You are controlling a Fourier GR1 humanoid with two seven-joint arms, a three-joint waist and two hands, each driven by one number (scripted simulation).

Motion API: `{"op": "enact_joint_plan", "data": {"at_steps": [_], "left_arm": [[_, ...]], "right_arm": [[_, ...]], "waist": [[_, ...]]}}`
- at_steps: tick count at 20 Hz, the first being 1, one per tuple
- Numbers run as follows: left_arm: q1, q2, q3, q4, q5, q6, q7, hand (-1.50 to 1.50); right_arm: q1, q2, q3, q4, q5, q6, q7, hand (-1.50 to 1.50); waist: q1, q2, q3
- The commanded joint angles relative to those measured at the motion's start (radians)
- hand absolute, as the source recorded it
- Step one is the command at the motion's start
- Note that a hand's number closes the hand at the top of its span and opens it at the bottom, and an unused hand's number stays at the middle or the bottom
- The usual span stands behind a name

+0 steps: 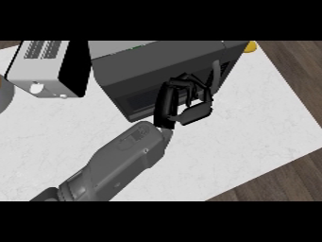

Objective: Pick up the milk, place it into the microwave and close the microwave

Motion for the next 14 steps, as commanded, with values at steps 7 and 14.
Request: {"op": "enact_joint_plan", "data": {"at_steps": [7,14], "left_arm": [[-0.079,0.0,0.032,0.101,0.044,-0.017,-0.011,1.5],[-0.082,0.001,0.025,0.11,0.076,-0.028,-0.033,1.5]], "right_arm": [[-0.023,-0.031,0.006,-0.015,-0.067,0.028,0.033,-1.5],[-0.021,-0.055,0.017,-0.017,-0.115,0.065,0.053,-1.5]], "waist": [[-0.002,0.011,-0.001],[-0.001,0.014,-0.001]]}}
